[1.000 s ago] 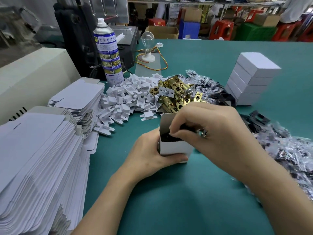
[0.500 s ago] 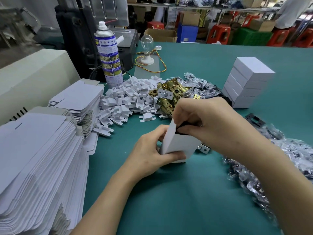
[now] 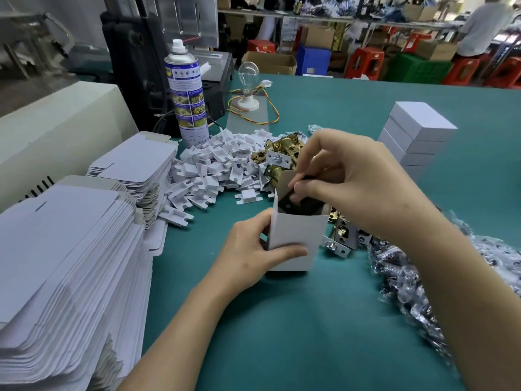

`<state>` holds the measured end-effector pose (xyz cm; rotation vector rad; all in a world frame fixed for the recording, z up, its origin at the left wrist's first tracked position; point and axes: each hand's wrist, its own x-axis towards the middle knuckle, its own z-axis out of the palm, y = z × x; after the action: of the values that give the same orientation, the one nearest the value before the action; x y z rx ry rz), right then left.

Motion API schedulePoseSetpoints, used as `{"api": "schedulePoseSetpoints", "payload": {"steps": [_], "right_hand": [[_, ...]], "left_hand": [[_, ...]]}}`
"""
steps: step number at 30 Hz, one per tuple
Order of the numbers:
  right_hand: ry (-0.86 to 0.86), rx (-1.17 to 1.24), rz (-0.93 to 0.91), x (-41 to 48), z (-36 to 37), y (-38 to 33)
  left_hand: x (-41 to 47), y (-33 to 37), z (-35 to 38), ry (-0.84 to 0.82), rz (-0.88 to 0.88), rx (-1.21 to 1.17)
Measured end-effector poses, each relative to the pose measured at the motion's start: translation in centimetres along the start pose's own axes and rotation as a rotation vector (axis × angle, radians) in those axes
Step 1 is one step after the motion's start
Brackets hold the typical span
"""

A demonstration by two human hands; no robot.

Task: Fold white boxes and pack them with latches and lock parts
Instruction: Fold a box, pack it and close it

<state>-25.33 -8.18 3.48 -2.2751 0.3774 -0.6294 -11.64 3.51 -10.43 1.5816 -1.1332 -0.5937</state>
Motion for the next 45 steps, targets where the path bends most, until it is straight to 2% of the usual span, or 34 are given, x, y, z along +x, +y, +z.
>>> {"api": "schedulePoseSetpoints", "payload": {"steps": [5,12,17,24,27,30,33,35,38,40,45], "right_hand": [[-0.162,-0.083,0.122,0.6,0.0,1.2],[-0.232,-0.006,0.202,0.3,-1.3,1.7],[-0.309,-0.133,0.245,0.1,0.0,1.4],[-0.154,-0.005,0.197,-0.9,-0.2,1.4],[-0.015,0.132,0.108,-1.7,-1.5,1.7],[0.183,0.131,0.076,-2.7,-3.0,2.5],[0.246,-0.086,0.143,-3.6,-4.2,4.2],[0.079,-0.353,0.268,-4.2,-4.9,5.5],[-0.298,-0.725,0.469,-5.0,-5.2,7.1],[-0.416,-0.853,0.525,-5.3,-4.9,7.8],[-0.255,-0.984,0.507,-5.6,-4.0,8.9]], "left_hand": [[-0.1,0.5,-0.4,0.009,0.057,-0.033],[-0.1,1.0,-0.4,0.023,0.113,0.000],[-0.2,0.9,-0.5,0.025,0.108,-0.008],[-0.1,0.7,-0.7,0.033,0.078,-0.042],[0.0,0.6,-0.7,0.039,0.068,-0.085],[-0.1,0.8,-0.6,0.070,0.070,-0.168],[0.0,0.8,-0.4,0.072,0.062,-0.231],[0.0,0.7,-0.3,0.033,0.060,-0.222],[-0.1,0.7,-0.4,-0.026,0.063,-0.203],[-0.2,0.6,-0.3,-0.048,0.045,-0.210],[-0.2,0.4,0.0,-0.067,0.004,-0.181]]}}
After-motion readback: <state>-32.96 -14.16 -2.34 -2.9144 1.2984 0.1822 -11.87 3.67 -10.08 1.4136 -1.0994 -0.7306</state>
